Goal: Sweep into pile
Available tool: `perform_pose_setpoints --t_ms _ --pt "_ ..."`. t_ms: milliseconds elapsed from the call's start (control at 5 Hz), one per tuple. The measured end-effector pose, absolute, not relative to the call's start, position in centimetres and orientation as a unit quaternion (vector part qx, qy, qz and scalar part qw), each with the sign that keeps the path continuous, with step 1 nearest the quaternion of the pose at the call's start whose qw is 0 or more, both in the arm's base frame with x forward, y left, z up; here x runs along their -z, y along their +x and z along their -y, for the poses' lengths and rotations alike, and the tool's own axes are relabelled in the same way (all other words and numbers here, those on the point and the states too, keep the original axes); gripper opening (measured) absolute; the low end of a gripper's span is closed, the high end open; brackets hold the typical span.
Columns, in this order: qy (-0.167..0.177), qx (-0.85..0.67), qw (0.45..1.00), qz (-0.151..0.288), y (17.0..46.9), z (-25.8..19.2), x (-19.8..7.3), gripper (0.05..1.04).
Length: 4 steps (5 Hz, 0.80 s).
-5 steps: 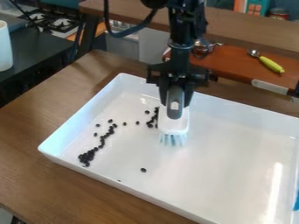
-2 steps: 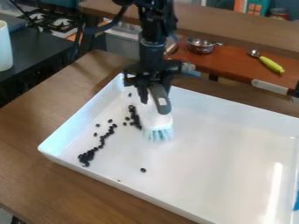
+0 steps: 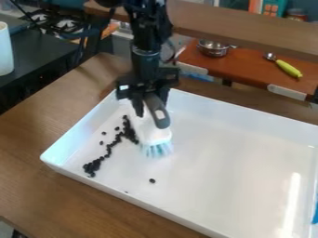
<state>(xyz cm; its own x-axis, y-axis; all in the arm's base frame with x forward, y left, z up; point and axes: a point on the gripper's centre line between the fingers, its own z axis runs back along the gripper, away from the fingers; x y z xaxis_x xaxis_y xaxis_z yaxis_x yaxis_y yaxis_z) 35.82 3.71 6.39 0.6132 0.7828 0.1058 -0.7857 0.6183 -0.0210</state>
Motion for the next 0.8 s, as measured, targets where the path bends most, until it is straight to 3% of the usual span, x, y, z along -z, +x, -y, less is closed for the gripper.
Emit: perform_pose_setpoints --t_ms 800 --pt "0.032 -0.440 0.896 0.059 30.4 -5.3 -6.3 0.491"
